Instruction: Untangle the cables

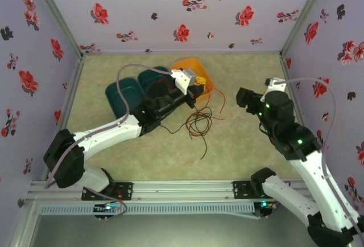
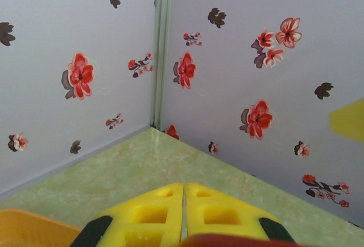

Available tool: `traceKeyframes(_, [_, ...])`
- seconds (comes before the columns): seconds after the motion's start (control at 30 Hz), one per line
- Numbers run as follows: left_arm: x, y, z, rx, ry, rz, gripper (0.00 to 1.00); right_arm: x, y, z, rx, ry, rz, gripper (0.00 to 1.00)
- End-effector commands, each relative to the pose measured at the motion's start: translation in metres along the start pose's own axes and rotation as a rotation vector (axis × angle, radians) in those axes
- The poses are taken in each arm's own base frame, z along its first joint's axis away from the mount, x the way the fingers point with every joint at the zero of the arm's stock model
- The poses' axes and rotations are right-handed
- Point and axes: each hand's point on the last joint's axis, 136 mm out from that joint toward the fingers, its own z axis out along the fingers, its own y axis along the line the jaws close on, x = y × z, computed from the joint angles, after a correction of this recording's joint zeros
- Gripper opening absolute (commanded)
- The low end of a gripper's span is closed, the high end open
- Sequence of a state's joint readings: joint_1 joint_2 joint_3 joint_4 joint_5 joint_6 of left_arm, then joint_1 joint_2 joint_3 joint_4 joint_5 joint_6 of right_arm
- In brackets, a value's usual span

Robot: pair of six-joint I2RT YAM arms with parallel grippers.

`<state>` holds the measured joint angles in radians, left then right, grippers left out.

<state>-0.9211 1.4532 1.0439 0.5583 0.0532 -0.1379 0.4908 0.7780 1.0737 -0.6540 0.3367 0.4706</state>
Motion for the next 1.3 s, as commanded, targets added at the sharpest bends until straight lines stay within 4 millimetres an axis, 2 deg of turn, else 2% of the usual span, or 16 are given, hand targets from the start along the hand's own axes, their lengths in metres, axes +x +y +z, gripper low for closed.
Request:
traceKeyframes(0.0, [-0.012, -0.006, -0.009, 0.02, -0.036, 0.018, 0.0, 0.027, -0.003, 0.022, 0.058, 0.148, 0.015, 0.83])
traceKeyframes(0.2, [-0.004, -0.006, -0.011, 0.024, -0.027, 0.013, 0.0, 0.078, 0.006, 0.071, 0.07, 0.406, 0.054, 0.81])
traceKeyframes(0.4, [-0.001, -0.006, -0.012, 0.025, -0.017, 0.007, 0.02, 0.12, 0.02, 0.105, 0.016, 0.589, 0.094, 0.8])
traceKeyframes(0.97, [0.003, -0.008, -0.01, 0.041, -0.007, 0.004, 0.05, 0.19, 0.034, 0.162, -0.033, 0.819, 0.103, 0.79])
traceKeyframes(1.13, [0.003, -0.008, -0.009, 0.041, -0.006, 0.007, 0.06, 0.214, 0.031, 0.173, -0.024, 0.885, 0.107, 0.75])
traceKeyframes(1.27, [0.002, -0.008, -0.01, 0.04, -0.006, 0.023, 0.07, 0.23, 0.025, 0.176, -0.011, 0.923, 0.107, 0.68])
